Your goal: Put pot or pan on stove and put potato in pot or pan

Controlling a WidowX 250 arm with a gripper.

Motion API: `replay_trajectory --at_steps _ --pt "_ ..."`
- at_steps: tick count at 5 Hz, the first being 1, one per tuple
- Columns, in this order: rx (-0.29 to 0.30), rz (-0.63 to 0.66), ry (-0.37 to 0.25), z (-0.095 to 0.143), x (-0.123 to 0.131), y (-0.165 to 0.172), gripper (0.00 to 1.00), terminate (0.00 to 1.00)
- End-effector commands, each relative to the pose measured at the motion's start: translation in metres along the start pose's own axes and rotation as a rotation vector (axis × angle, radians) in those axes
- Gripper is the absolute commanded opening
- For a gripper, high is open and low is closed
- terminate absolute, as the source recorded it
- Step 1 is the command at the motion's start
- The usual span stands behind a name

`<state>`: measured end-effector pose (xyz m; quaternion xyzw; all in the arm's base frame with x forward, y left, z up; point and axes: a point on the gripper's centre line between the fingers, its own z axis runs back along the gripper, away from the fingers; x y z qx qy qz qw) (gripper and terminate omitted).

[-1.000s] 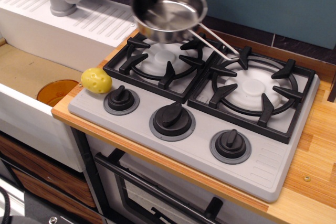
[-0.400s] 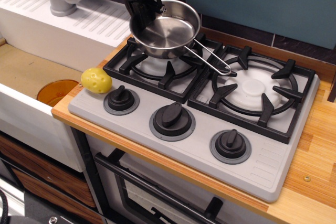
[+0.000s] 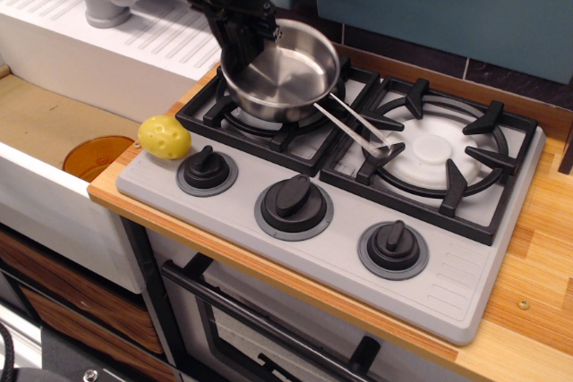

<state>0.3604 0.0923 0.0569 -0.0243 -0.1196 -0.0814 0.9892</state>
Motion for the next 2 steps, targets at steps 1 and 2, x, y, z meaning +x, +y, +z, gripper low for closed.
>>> replay_trajectory --at_steps 1,2 --pt "0.011 -0.005 -0.040 0.044 0.011 -0.014 1.00 0.00" --pt "-0.014 0.016 -0.030 0.055 0.004 -0.023 1.00 0.00"
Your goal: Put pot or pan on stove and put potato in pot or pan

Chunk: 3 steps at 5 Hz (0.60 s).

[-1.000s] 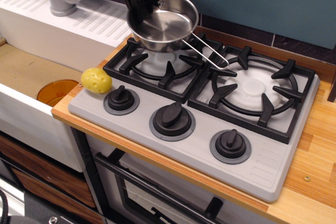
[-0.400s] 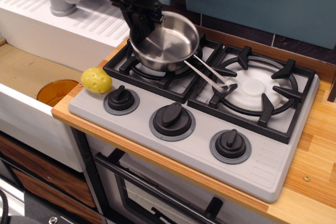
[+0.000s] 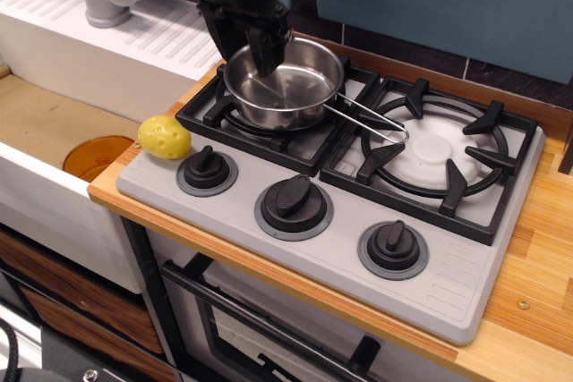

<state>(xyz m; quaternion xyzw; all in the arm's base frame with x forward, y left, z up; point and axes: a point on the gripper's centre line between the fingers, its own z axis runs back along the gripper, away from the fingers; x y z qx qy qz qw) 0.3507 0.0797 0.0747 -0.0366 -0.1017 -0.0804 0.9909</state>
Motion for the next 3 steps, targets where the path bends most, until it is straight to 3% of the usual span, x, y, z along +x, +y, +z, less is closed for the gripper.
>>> replay_trajectory --at_steps 1,2,3 --pt "-0.002 0.026 -0.049 0.0519 0.0013 -0.0157 1.00 0.00" --pt "0.022 -0.054 -0.017 0.0595 0.0074 -0.0241 1.00 0.00" --pt "0.022 -0.054 -0.017 0.0595 0.0074 -0.0241 1.00 0.00"
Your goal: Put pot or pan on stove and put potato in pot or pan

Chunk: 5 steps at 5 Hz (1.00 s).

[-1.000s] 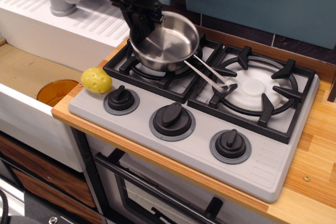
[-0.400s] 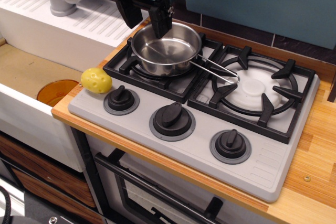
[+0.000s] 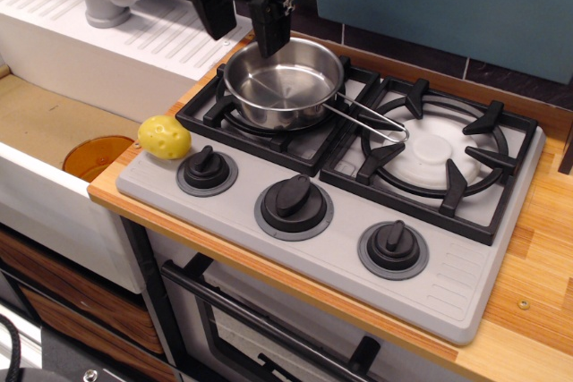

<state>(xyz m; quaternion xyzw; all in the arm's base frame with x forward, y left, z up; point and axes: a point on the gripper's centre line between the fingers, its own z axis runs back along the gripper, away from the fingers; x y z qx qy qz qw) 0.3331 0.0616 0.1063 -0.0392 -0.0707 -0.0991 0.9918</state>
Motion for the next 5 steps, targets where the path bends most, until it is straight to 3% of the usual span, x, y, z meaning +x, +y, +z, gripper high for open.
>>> replay_trajectory --at_steps 1,3,5 --pt "0.038 -0.019 -0.079 0.028 0.014 -0.001 1.00 0.00" --pt "0.268 0.029 -0.185 0.037 -0.016 0.023 1.00 0.00" --pt "0.422 0.020 -0.188 0.034 -0.030 0.034 1.00 0.00"
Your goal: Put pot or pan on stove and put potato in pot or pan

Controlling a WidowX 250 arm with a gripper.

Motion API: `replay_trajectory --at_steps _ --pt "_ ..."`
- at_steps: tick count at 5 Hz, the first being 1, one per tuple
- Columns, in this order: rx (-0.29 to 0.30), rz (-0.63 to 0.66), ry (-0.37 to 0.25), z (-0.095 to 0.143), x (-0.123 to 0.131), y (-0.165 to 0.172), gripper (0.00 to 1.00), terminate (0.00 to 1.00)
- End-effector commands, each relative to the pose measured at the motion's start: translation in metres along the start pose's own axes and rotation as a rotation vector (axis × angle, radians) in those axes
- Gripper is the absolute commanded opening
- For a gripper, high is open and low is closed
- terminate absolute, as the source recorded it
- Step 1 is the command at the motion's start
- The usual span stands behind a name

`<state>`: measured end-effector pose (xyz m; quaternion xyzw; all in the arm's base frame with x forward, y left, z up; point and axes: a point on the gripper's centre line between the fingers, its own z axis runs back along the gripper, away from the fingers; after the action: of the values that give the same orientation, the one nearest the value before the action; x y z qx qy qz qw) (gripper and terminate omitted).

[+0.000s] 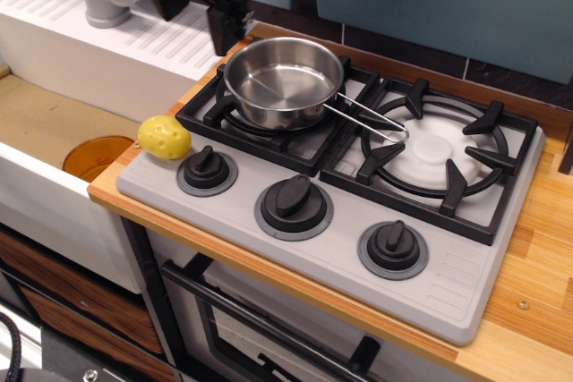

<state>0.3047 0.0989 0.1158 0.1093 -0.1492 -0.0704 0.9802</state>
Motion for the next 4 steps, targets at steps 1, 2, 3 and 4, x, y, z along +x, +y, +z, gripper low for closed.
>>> replay_trajectory --at_steps 1,2,3,4 --pt "0.141 -0.015 -0.044 0.006 -0.004 0.013 1.00 0.00" --pt "0.123 0.002 -0.035 -0.002 -0.011 0.015 1.00 0.00" --pt "0.056 0.067 -0.005 -0.010 -0.018 0.015 1.00 0.00" --pt "-0.061 0.146 -0.006 -0.019 -0.024 0.015 1.00 0.00"
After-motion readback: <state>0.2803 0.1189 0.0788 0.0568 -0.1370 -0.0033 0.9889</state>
